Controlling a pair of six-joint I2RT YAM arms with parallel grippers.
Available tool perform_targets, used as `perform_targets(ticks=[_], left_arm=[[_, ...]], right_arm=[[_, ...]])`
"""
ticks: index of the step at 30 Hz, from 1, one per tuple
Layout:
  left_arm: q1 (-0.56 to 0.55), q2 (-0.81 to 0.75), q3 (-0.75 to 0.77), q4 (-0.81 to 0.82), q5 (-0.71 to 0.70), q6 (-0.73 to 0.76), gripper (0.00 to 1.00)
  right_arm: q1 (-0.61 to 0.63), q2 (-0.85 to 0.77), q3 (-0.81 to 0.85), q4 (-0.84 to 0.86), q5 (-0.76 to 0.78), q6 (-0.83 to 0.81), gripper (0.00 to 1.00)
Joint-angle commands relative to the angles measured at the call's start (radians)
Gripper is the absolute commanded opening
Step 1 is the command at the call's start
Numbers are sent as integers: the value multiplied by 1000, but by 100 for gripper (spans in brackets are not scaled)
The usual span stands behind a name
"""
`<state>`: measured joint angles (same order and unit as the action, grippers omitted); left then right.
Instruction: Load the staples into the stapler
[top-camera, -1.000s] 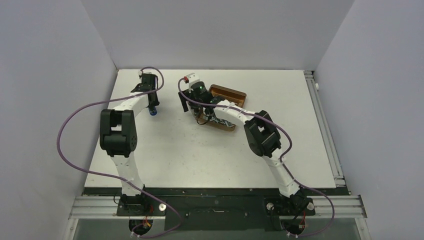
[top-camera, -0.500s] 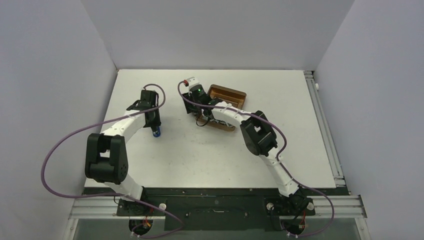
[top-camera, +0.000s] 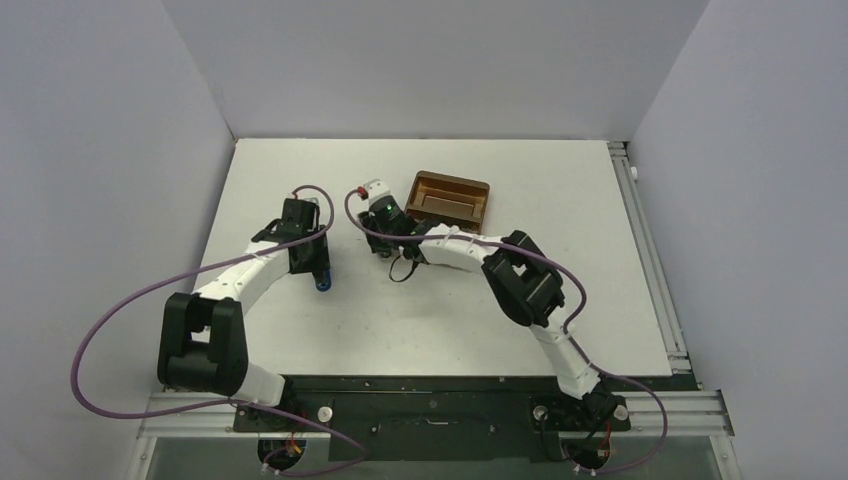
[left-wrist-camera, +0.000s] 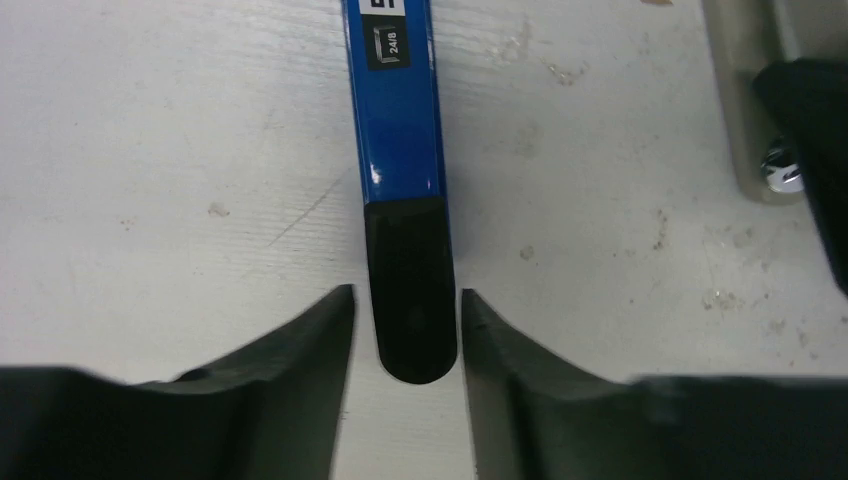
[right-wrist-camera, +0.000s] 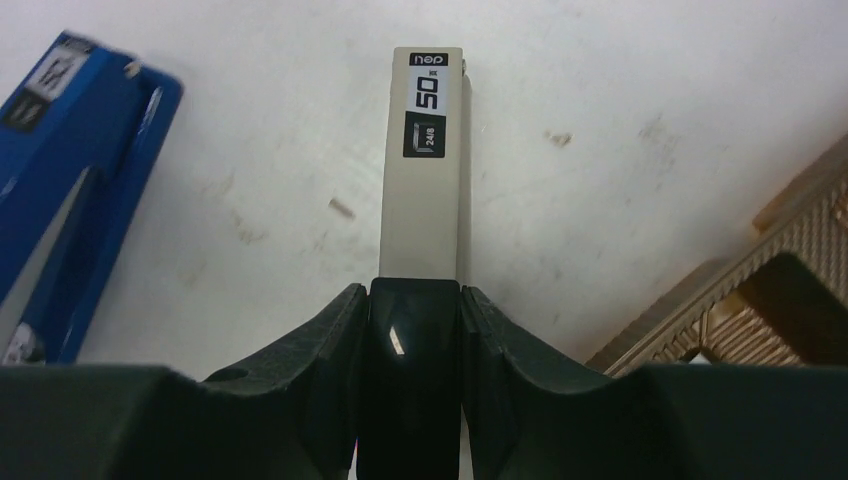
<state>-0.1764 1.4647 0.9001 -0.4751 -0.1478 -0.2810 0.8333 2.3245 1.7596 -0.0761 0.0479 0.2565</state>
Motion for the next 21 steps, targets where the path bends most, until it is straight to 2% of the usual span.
perform_targets(ticks=[1, 3, 10, 11, 18, 21], left_arm=[[-1, -49, 3, 14, 84, -18, 51], [-1, -72, 3, 6, 102, -11, 67], [-1, -184, 12, -72, 139, 58, 100], [-2, -204, 13, -84, 147, 73, 97], [-3, -272, 109, -233, 248, 206, 96], [-8, -279, 165, -292, 285, 253, 96]], right_arm=[[72, -184, -174, 56, 75, 41, 24], [96, -237, -270, 82, 101, 54, 23], [165, -385, -445, 106, 183, 99, 20], [170, -408, -474, 115, 187, 105, 20], [201, -597, -716, 208, 172, 145, 21], [229, -655, -802, 254, 167, 142, 31]])
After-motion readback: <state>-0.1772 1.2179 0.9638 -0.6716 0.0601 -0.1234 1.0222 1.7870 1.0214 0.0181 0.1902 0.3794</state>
